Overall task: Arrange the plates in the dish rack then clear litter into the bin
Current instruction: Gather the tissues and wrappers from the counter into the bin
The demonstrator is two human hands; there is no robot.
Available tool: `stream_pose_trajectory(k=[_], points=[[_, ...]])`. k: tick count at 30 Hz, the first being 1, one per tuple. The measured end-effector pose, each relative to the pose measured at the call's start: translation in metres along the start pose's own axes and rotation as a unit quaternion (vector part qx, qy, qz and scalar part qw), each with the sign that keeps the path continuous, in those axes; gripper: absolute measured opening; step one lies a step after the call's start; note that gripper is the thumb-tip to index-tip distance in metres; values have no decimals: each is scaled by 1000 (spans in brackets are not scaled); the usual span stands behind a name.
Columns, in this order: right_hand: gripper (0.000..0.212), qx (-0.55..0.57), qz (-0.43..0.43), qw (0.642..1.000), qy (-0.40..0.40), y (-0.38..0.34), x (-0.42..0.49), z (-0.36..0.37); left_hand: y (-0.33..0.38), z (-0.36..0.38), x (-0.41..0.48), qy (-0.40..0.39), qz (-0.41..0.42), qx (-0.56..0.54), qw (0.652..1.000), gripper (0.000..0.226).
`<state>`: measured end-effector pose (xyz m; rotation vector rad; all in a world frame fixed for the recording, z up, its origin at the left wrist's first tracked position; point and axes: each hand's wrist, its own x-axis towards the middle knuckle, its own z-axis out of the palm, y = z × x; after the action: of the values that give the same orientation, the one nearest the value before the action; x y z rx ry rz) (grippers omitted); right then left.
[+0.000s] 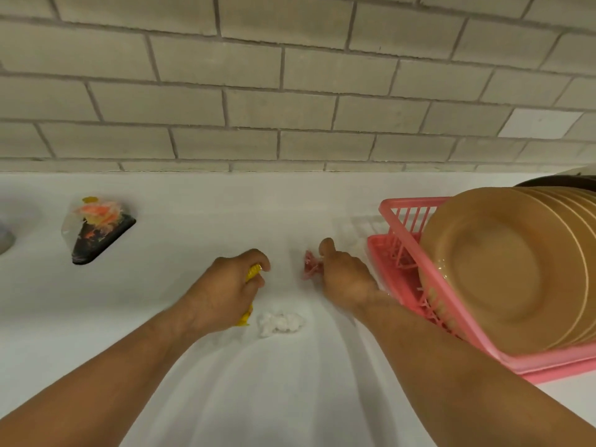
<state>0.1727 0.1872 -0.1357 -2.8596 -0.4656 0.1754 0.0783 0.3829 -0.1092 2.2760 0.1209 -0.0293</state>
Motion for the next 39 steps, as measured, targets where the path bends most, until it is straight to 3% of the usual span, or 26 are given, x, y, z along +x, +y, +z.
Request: stream_pose_trajectory(k=[2,4,8,11,15,21,25,28,29,31,35,39], points=[[41,3,-5,1000,-17,2,-9,-5,0,9,-4,-24,18,56,998,23],[35,12,-2,1000,-11,5,-19,-7,3,18,-7,-29,32,118,992,18],[32,122,61,990,21,6,-45,8,6,34,-17,-61,9,211,976,55],[37,95,101,989,48,10,-62,18,4,47,-22,-76,-14,258,963,72],[32,-23,64,996,55,11,-78,31,5,54,-20,-52,-14,304,951,65],[23,53,8,996,75,14,-85,39,4,53,-24,-48,1,303,952,60],[4,102,47,991,79,14,-92,21,1,61,-22,-73,24,336,939,50],[33,144,45,987,63,18,-91,12,-2,66,-20,-61,48,372,925,38],[36,145,41,986,67,18,-93,10,-2,66,-19,-61,53,381,921,37],[19,130,35,987,90,16,-99,7,-2,65,-17,-65,49,375,924,37],[51,192,65,969,144,16,-119,4,-5,62,-22,-28,45,320,946,28],[48,318,42,926,197,22,-141,-2,5,66,-32,24,44,284,957,35]])
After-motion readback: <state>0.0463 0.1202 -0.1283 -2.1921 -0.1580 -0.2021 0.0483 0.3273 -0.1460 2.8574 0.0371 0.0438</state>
